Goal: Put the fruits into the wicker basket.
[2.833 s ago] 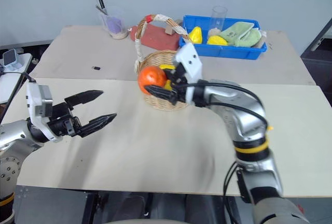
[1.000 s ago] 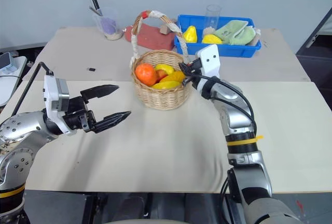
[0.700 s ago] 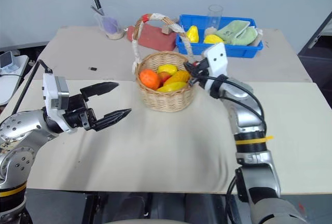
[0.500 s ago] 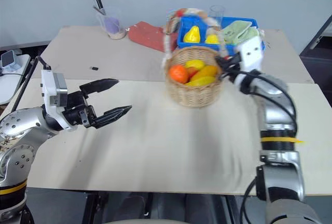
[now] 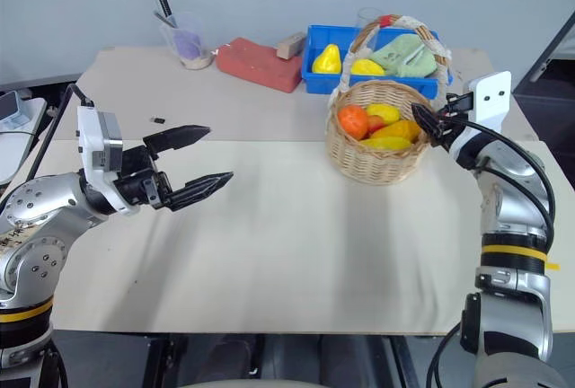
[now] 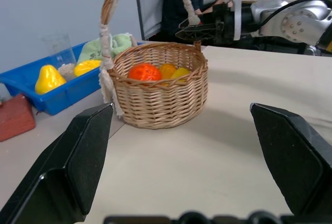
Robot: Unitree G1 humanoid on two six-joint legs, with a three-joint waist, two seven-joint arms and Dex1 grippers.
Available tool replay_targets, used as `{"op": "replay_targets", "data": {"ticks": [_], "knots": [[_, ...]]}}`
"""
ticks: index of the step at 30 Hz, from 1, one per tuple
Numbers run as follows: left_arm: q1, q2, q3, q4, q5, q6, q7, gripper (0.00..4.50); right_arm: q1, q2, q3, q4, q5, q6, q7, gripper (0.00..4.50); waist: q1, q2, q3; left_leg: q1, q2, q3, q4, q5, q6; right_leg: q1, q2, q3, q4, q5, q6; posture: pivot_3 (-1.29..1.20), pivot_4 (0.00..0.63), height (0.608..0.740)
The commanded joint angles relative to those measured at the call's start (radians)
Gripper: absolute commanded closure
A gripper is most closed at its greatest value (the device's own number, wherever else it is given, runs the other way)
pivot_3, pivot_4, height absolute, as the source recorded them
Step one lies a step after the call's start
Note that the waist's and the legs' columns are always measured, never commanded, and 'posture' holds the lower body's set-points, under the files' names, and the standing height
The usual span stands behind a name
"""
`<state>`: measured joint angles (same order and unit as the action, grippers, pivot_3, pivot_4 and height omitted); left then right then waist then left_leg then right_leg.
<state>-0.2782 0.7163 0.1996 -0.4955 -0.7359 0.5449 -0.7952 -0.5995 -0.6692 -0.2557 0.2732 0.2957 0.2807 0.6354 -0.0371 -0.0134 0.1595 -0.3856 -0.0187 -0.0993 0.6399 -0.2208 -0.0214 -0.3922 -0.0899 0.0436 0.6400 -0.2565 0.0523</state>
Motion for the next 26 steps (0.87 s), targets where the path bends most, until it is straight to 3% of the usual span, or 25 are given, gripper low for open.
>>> {"op": "replay_targets", "data": {"ticks": [1, 5, 12, 18, 26], "knots": [[0.05, 0.032, 0.039, 0.007, 0.051, -0.007, 0.025, 0.0, 0.062, -0.076, -0.055, -0.14, 0.071, 0.082, 0.077, 0.28, 0.003, 0.0, 0.0, 0.0, 0.0, 0.0, 0.0, 0.0, 0.0, 0.0, 0.0, 0.0, 0.0, 0.0, 0.0, 0.0, 0.15, 0.74], [0.159, 0.105, 0.063, 0.034, 0.159, 0.008, 0.054, 0.0, 0.163, -0.171, -0.072, -0.226, 0.102, 0.143, 0.152, 0.28, 0.003, 0.0, 0.0, 0.001, 0.0, 0.0, 0.0, 0.0, 0.0, 0.001, 0.0, 0.0, 0.0, 0.0, 0.0, 0.0, 0.15, 0.74], [0.481, 0.214, 0.246, 0.059, 0.287, -0.038, -0.017, 0.0, 0.329, -0.378, -0.036, -0.296, 0.091, 0.12, 0.405, 0.28, -0.004, 0.001, 0.001, 0.002, 0.001, 0.001, -0.001, 0.0, 0.0, 0.001, 0.0, 0.0, 0.0, -0.002, -0.001, 0.0, 0.15, 0.74], [0.546, 0.218, 0.324, 0.122, 0.32, -0.072, -0.063, 0.0, 0.341, -0.412, 0.01, -0.309, 0.076, 0.126, 0.478, 0.28, 0.004, 0.0, 0.001, 0.003, 0.001, 0.001, -0.001, 0.0, 0.0, 0.002, -0.001, -0.001, -0.001, -0.003, -0.001, 0.0, 0.15, 0.74], [0.514, 0.21, 0.339, 0.149, 0.299, -0.066, -0.092, 0.0, 0.317, -0.404, 0.02, -0.291, 0.066, 0.122, 0.477, 0.28, 0.015, 0.0, 0.002, 0.002, 0.001, 0.001, -0.001, 0.0, 0.0, 0.002, -0.001, -0.001, -0.002, -0.003, -0.001, 0.0, 0.15, 0.74]]}}
